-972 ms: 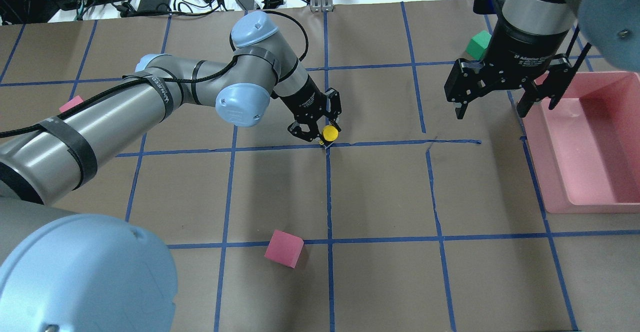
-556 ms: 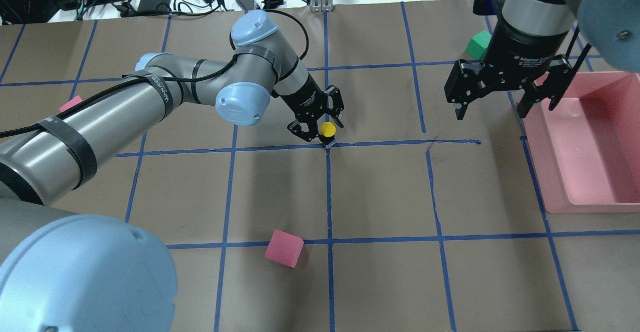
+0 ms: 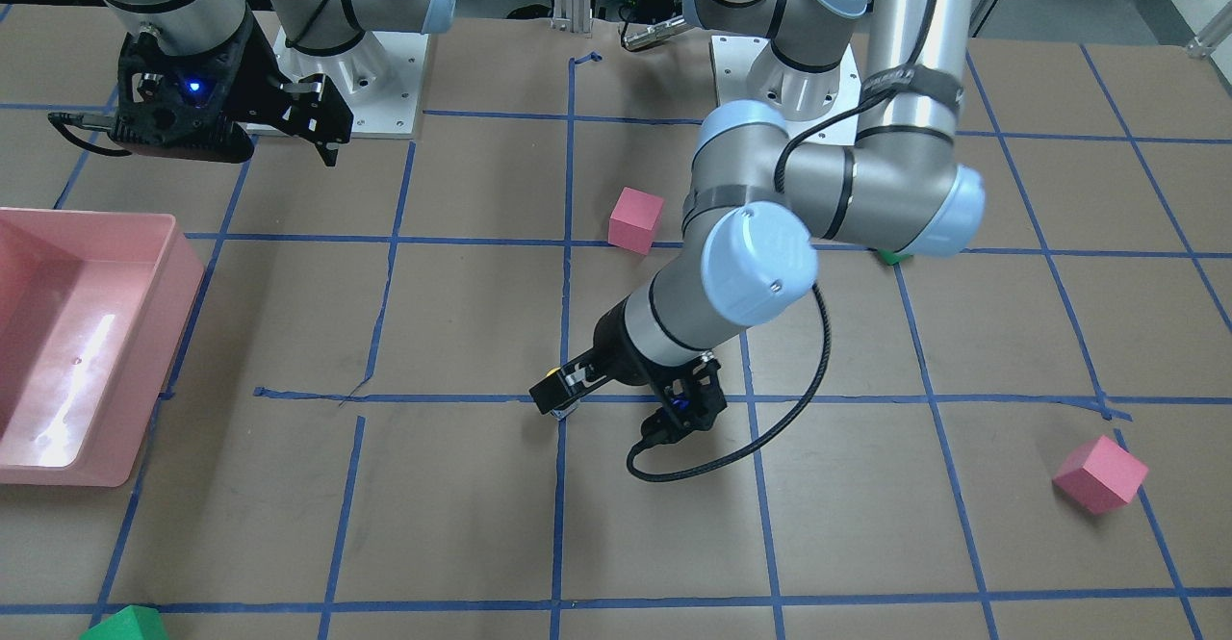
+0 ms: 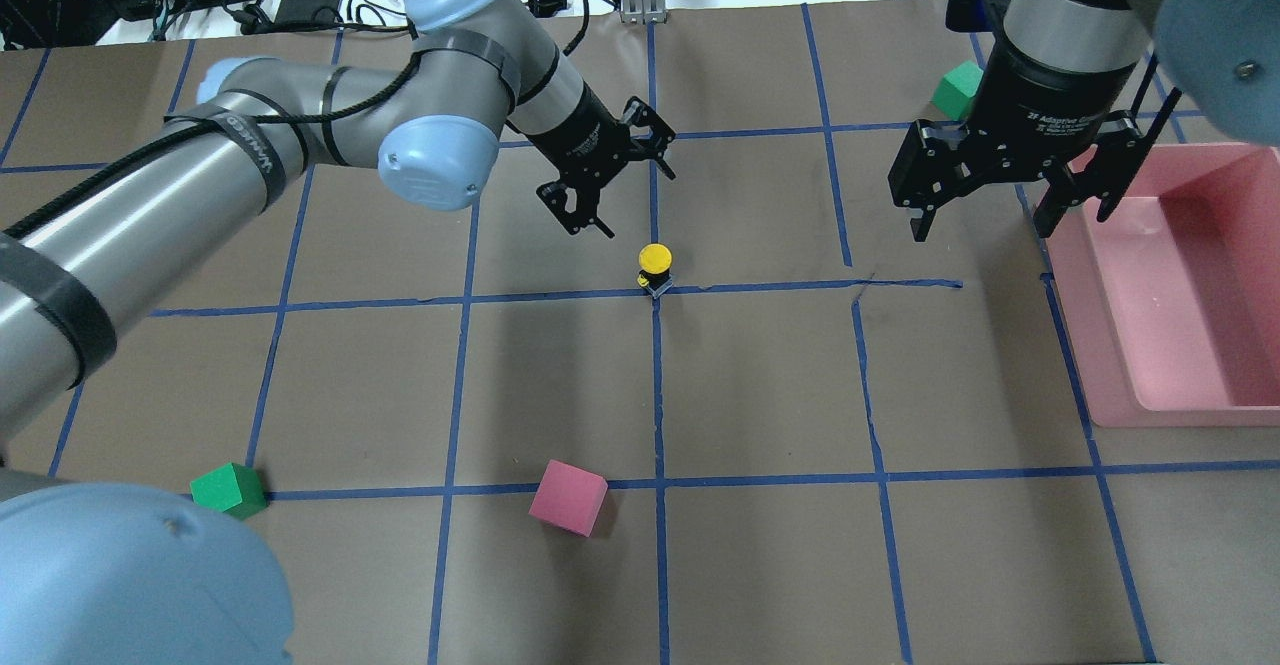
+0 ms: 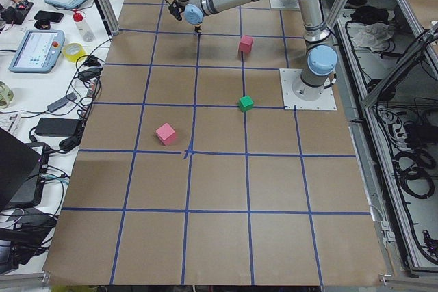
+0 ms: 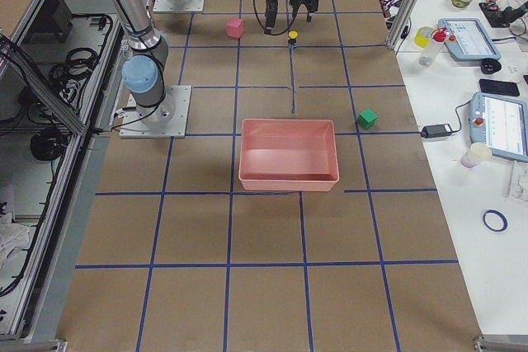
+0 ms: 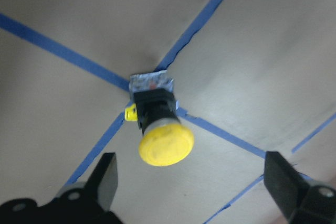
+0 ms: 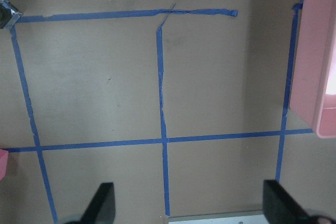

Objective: Align button upright

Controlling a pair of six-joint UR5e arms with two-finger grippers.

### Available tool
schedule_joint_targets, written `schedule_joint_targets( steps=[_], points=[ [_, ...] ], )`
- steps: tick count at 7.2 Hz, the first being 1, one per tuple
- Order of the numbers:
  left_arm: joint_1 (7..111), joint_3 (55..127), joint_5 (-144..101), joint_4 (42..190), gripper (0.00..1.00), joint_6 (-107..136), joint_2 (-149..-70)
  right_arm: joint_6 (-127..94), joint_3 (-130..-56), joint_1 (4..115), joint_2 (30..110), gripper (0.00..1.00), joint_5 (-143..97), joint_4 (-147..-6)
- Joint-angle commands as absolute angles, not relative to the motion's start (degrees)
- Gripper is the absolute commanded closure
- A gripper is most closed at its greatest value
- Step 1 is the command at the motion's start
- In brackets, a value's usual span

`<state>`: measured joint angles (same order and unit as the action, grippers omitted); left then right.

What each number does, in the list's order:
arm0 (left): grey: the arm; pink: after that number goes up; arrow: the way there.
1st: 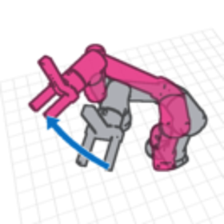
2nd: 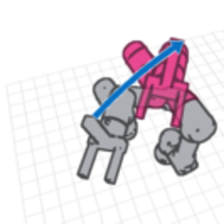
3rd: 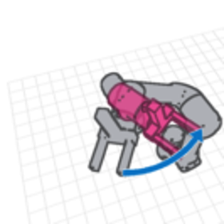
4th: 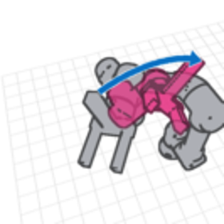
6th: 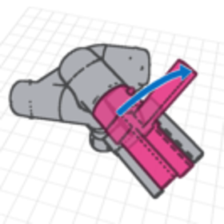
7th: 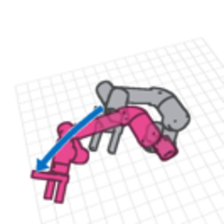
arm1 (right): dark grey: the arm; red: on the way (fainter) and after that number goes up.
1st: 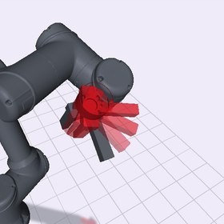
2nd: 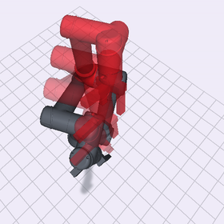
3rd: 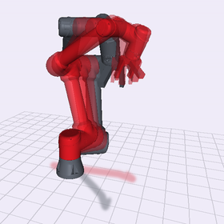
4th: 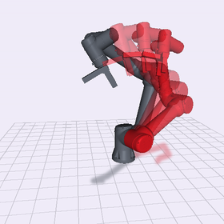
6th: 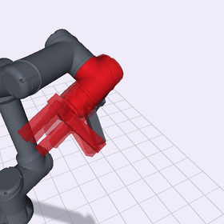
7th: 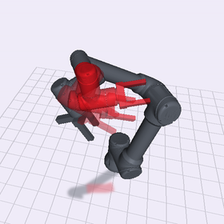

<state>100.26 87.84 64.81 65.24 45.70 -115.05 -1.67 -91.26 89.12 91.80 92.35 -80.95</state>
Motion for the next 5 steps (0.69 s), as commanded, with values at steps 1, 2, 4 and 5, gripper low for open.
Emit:
schedule_joint_targets(
  steps=[1, 2, 4, 5],
  points=[
    [99.5, 85.6, 64.9, 75.0, 0.0, 44.3, -106.3, -1.7, -91.3, 89.1, 91.8, 0.0, 92.4, -80.9],
    [99.5, 84.6, 66.7, 80.2, 0.0, 43.2, -102.3, -1.7, -91.3, 89.1, 91.8, 0.0, 92.4, -80.9],
    [99.3, 85.1, 75.8, 88.9, 0.0, 32.8, -95.9, -1.7, -91.2, 89.1, 91.8, 0.0, 92.4, -80.9],
    [99.1, 85.9, 82.3, 88.7, 0.0, 19.6, -95.3, -1.7, -91.2, 89.1, 91.8, 0.0, 92.3, -80.9]
  ],
)
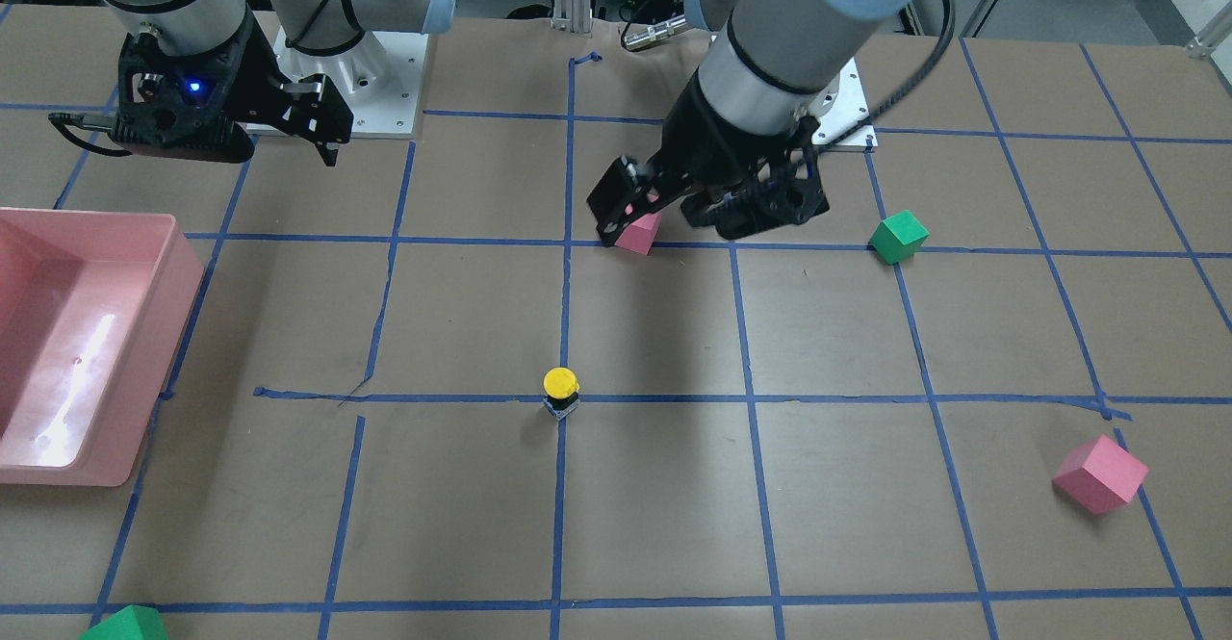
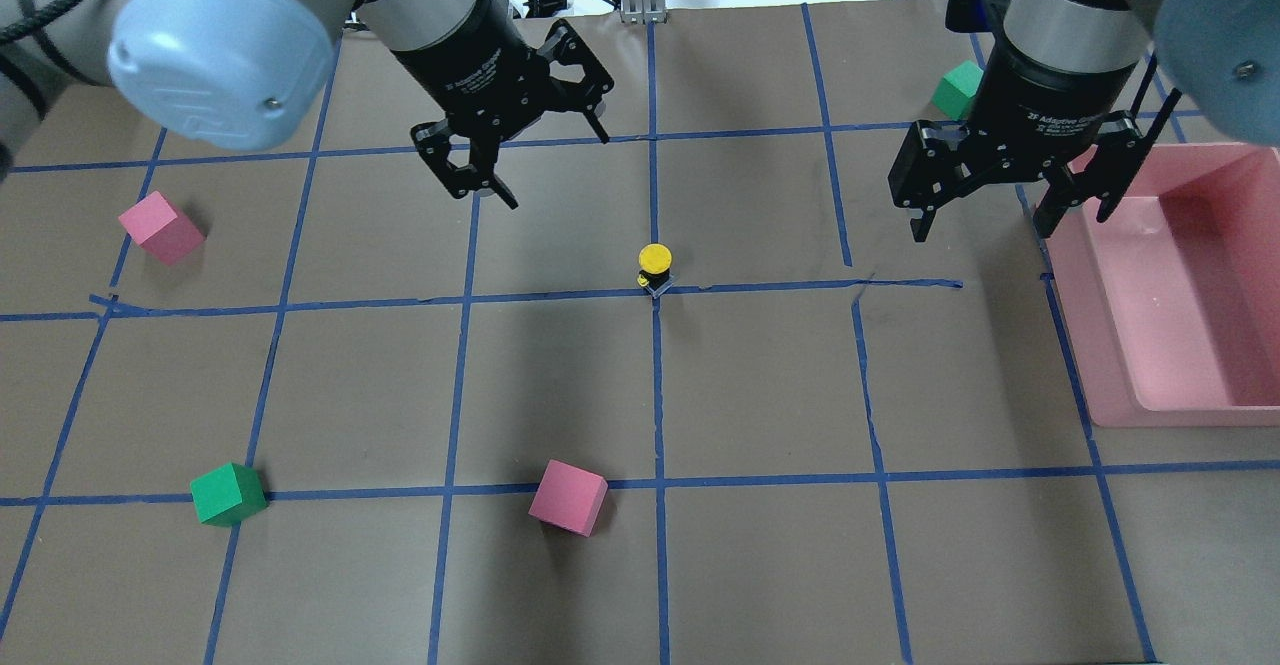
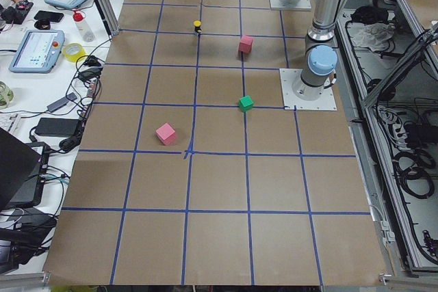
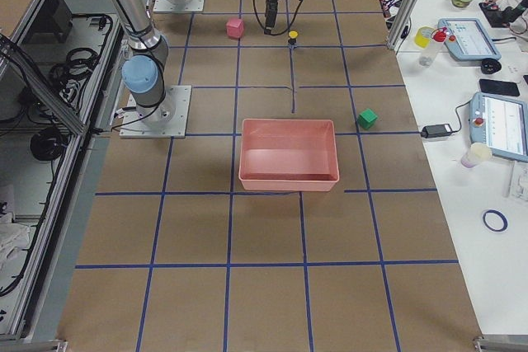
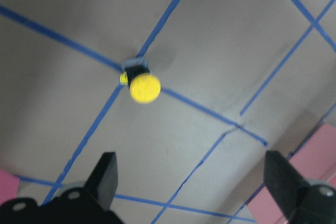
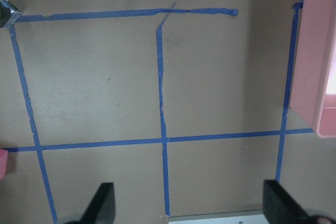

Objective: Align button upright

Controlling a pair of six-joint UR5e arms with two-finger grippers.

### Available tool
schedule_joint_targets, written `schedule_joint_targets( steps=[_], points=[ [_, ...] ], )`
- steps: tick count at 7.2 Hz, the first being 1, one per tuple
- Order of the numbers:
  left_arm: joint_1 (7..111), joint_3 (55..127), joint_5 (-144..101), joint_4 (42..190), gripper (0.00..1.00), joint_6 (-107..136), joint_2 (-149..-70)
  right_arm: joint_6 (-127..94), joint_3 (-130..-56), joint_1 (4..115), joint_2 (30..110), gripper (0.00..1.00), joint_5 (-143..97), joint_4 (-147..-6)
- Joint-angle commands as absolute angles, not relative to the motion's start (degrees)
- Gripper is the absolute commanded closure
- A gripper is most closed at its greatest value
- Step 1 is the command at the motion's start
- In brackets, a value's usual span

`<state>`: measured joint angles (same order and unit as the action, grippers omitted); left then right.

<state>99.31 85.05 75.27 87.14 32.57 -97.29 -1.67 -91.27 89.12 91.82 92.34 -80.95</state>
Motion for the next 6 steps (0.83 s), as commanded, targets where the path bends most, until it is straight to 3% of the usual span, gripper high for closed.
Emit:
schedule_joint_targets(
  steps=[1, 3, 6],
  points=[
    [96.9, 86.0, 84.8, 88.3, 0.0, 11.7, -95.0, -1.7, -91.2, 89.1, 91.8, 0.0, 92.4, -80.9],
    [88.4, 86.1, 87.1, 88.2, 0.0, -1.3, -93.8, -1.7, -91.2, 89.1, 91.8, 0.0, 92.3, -80.9],
    [89.6, 87.8, 86.5, 83.3, 0.0, -1.6, -91.8, -1.8, -91.3, 89.1, 91.8, 0.0, 92.3, -80.9]
  ],
)
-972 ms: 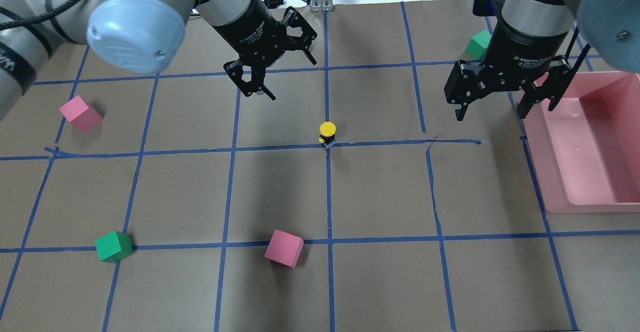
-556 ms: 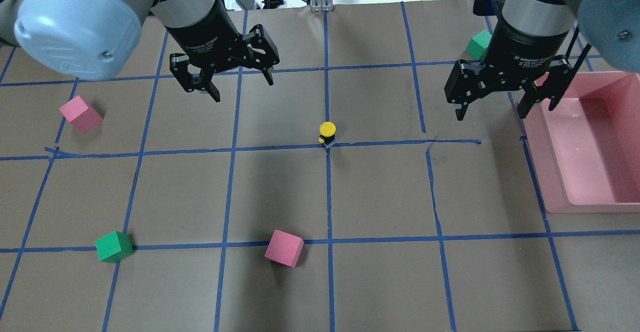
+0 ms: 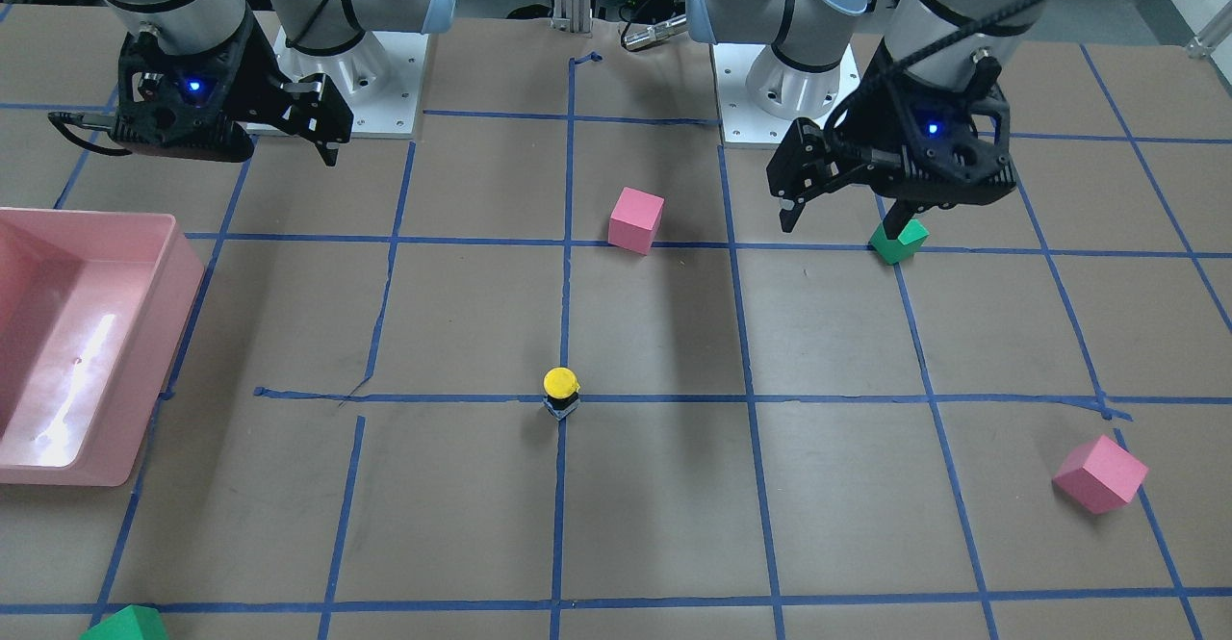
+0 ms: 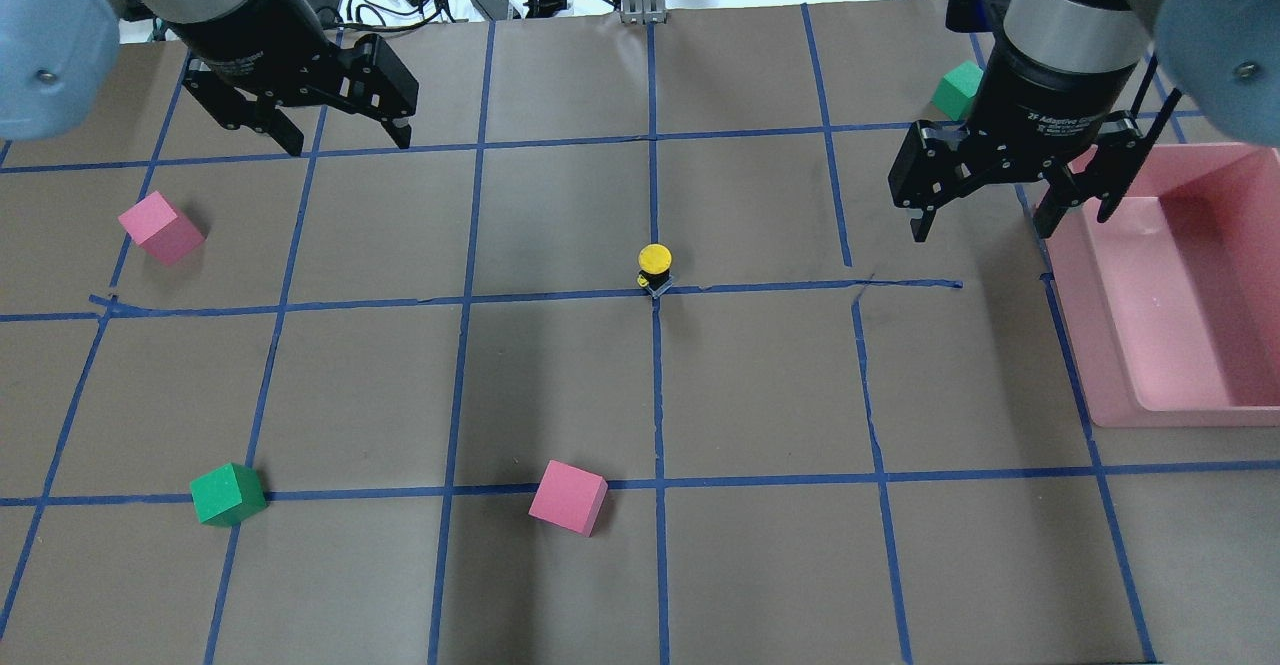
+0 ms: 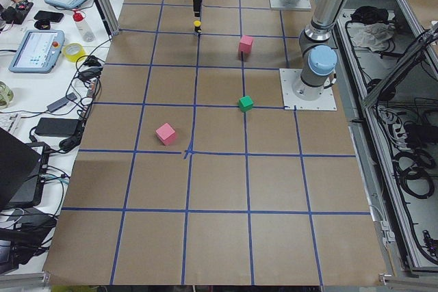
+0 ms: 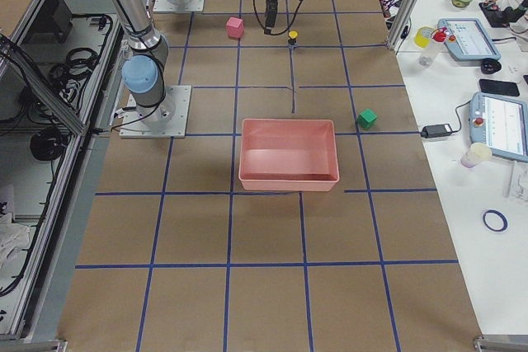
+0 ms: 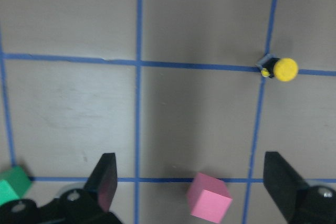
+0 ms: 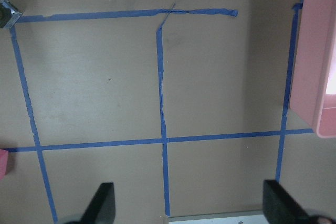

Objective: Align button upright

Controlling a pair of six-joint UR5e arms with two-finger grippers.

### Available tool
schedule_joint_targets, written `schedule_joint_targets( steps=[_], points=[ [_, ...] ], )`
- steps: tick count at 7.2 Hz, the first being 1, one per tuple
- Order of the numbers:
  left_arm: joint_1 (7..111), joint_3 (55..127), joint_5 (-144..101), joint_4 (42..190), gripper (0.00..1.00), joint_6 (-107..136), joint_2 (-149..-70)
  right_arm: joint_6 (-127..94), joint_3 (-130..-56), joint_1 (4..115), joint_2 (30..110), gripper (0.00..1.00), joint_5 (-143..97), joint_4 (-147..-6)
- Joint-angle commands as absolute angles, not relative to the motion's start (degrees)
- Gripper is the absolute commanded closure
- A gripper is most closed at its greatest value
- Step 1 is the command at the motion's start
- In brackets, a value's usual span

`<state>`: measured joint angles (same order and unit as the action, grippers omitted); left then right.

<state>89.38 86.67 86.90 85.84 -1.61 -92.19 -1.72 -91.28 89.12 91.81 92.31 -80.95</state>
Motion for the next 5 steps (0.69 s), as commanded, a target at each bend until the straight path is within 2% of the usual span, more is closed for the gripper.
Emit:
schedule_joint_targets(
  steps=[1, 2, 5],
  points=[
    [89.6, 90.2, 88.8, 82.5, 0.0, -2.7, -90.4, -1.8, -91.3, 89.1, 91.8, 0.0, 92.3, -80.9],
    [89.6, 91.0, 97.1, 77.7, 0.0, -3.6, -90.4, -1.8, -91.3, 89.1, 91.8, 0.0, 92.3, -80.9],
    [90.5, 90.9, 91.0, 75.0, 0.0, -2.3, -91.5, -1.7, -90.9, 89.1, 91.7, 0.0, 92.3, -81.2]
  ],
)
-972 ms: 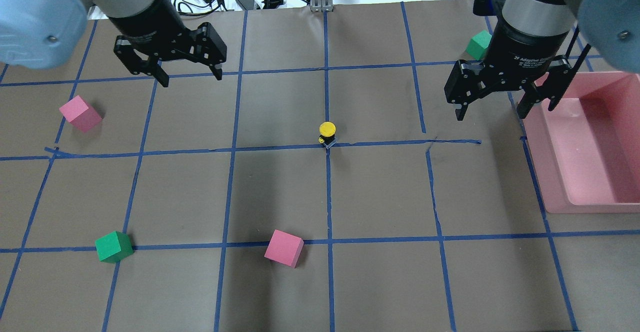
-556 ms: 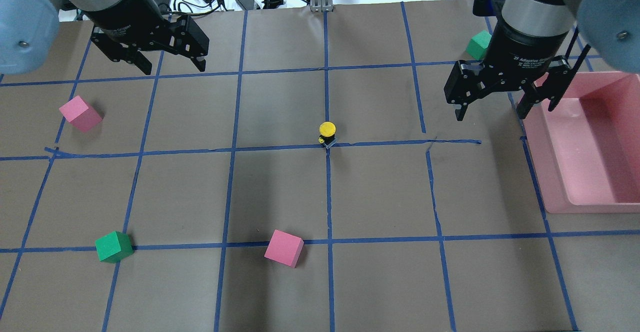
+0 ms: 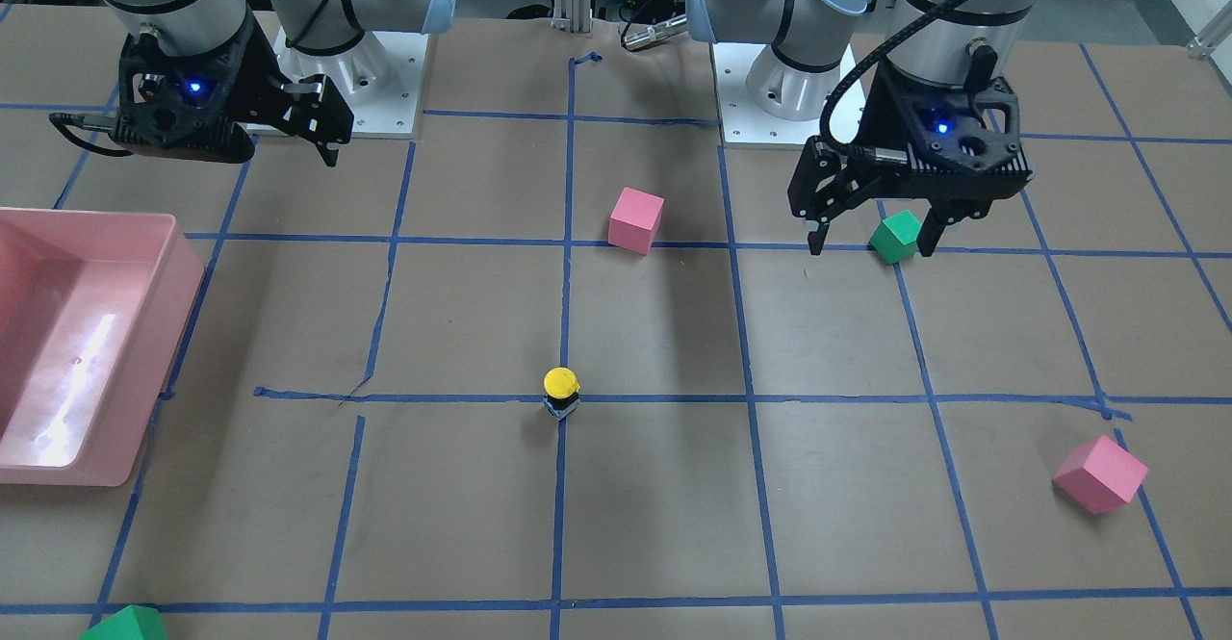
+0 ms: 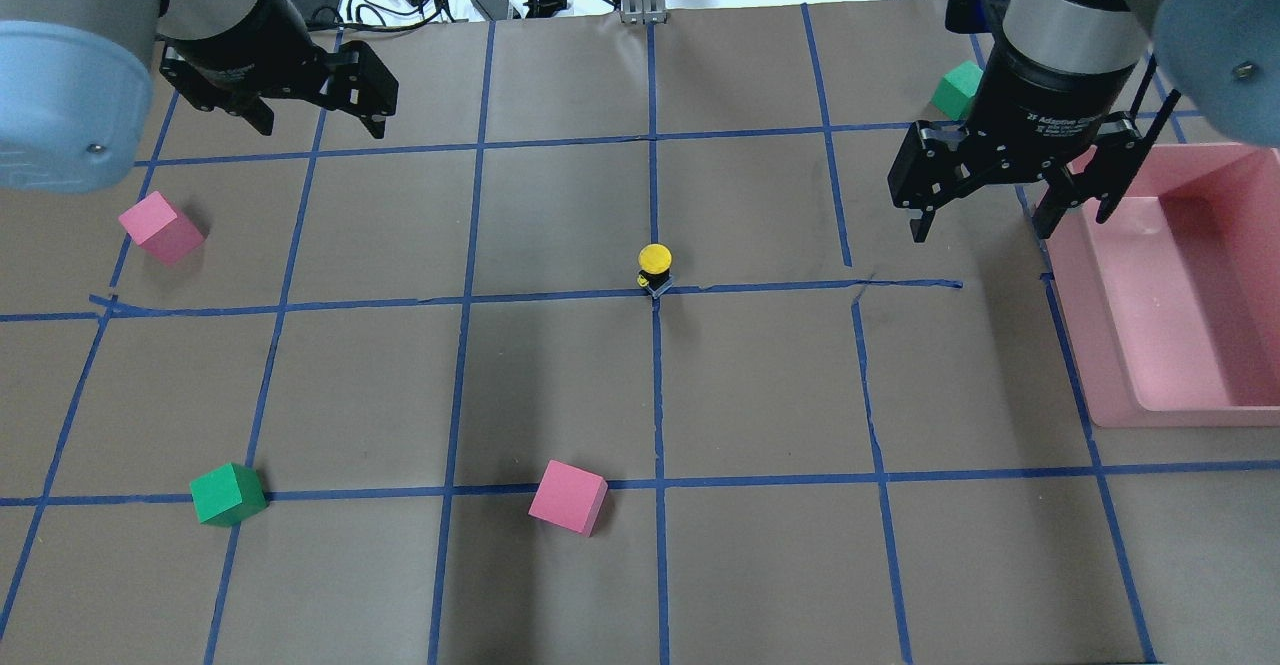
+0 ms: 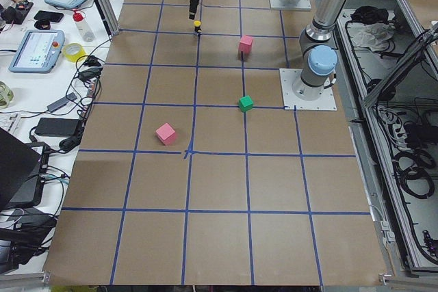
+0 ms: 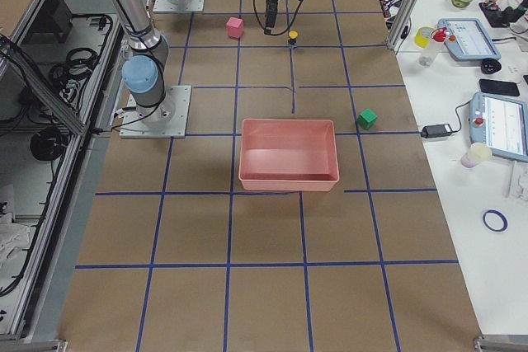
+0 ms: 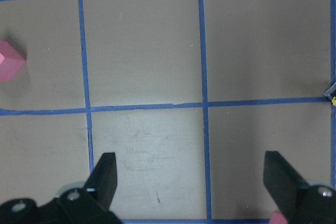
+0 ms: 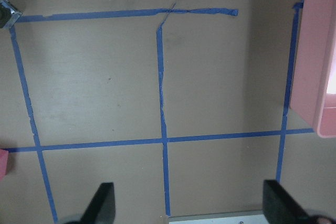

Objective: Align button upright

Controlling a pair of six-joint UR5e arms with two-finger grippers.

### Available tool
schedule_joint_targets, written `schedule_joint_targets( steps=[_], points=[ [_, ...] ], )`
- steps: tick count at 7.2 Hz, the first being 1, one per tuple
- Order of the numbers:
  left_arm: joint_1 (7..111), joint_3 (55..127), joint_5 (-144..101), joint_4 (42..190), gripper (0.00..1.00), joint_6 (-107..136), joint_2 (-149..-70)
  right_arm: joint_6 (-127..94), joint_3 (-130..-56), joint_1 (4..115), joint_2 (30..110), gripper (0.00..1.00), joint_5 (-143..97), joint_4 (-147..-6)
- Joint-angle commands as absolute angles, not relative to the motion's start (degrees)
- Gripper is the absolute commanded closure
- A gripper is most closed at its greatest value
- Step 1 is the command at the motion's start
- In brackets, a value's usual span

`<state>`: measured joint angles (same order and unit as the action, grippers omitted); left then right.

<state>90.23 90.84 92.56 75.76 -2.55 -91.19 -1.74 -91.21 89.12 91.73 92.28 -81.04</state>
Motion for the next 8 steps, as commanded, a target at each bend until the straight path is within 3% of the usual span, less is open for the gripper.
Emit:
schedule_joint_targets(
  steps=[1, 8],
  points=[
    [91.3, 91.0, 90.5, 75.1, 0.0, -1.1, -91.1, -1.7, -90.5, 89.0, 91.6, 0.0, 92.6, -81.2],
    [91.5, 89.9, 90.8, 81.2, 0.0, -1.2, -89.5, 1.1, -91.4, 89.1, 91.5, 0.0, 92.4, -81.4]
  ],
)
